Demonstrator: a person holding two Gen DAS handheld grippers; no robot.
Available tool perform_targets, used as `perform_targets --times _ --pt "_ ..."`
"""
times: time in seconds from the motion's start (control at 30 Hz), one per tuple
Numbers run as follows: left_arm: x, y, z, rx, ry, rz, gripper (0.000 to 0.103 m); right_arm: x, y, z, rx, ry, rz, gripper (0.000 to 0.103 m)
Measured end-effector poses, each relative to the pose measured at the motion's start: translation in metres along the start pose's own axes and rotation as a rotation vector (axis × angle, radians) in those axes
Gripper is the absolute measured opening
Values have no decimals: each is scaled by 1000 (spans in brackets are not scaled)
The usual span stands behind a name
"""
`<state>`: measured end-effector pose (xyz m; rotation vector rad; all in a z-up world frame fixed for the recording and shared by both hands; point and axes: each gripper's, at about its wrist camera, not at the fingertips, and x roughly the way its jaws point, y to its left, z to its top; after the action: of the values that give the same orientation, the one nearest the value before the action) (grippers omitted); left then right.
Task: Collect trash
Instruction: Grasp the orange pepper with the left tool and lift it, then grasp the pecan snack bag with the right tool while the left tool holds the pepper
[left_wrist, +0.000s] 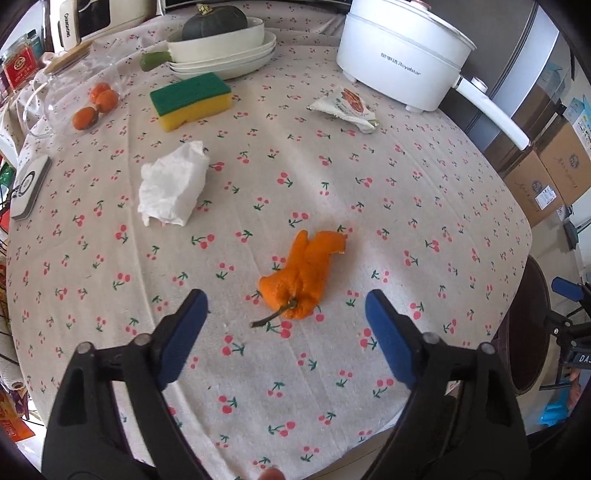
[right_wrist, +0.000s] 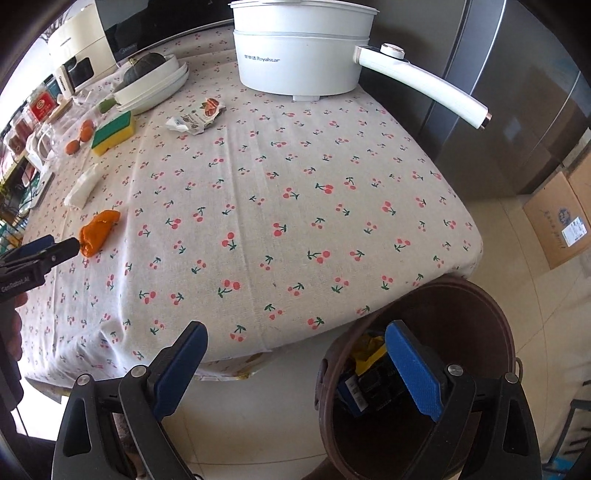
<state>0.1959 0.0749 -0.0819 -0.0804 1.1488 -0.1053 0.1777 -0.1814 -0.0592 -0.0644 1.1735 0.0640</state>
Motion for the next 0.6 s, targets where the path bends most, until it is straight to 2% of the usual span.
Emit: perform_targets --times 0.03,0.13,0.23,0.27,0.43,0.53,0.6 --pt "6 -1 1 2 20 -3 74 0 -2 0 4 2 -2 98" --pt "20 -5 1 -2 69 4 49 3 -8 0 16 9 -10 98" --pt "24 -7 0 -6 81 17 40 3 -14 -2 28 14 -16 98" --pt "23 -8 0 -6 83 10 33 3 -16 -3 31 15 -16 98" --pt "4 -8 0 -34 57 -8 29 -2 -21 -6 43 16 1 98" --pt "-16 -2 2 -56 11 -19 28 -3 -16 4 43 20 7 98" --pt "-31 4 3 -60 -31 -2 28 -2 -10 16 59 21 43 98"
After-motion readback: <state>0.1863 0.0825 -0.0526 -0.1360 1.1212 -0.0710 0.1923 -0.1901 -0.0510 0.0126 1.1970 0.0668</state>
